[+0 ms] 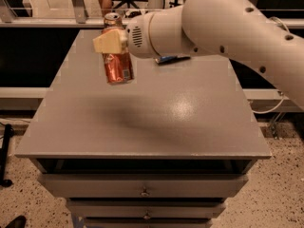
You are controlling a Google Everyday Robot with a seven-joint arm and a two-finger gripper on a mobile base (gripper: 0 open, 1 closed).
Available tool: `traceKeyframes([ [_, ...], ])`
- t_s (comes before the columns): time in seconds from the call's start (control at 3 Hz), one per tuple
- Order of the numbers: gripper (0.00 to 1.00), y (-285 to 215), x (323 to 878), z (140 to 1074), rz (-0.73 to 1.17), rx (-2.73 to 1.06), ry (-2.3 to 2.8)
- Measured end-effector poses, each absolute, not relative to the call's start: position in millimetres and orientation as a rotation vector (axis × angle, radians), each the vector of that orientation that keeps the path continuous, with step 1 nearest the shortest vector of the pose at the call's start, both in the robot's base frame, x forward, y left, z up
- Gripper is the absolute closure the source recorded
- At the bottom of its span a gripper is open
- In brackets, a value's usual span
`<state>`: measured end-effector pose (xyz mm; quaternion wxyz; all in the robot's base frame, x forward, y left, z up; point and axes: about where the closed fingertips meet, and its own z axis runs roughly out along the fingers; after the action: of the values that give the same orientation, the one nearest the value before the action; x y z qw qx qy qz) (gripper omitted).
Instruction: Place coke can upright
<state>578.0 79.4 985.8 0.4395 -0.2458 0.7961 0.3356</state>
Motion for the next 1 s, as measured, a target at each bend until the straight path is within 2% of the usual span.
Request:
traceKeyframes([
  [0.33, 1.0, 86.9, 574.0, 987.2, 0.815, -0.638, 1.982],
  [1.0, 1.0, 34.2, 601.8, 973.2, 0.843, -0.557, 1.823],
])
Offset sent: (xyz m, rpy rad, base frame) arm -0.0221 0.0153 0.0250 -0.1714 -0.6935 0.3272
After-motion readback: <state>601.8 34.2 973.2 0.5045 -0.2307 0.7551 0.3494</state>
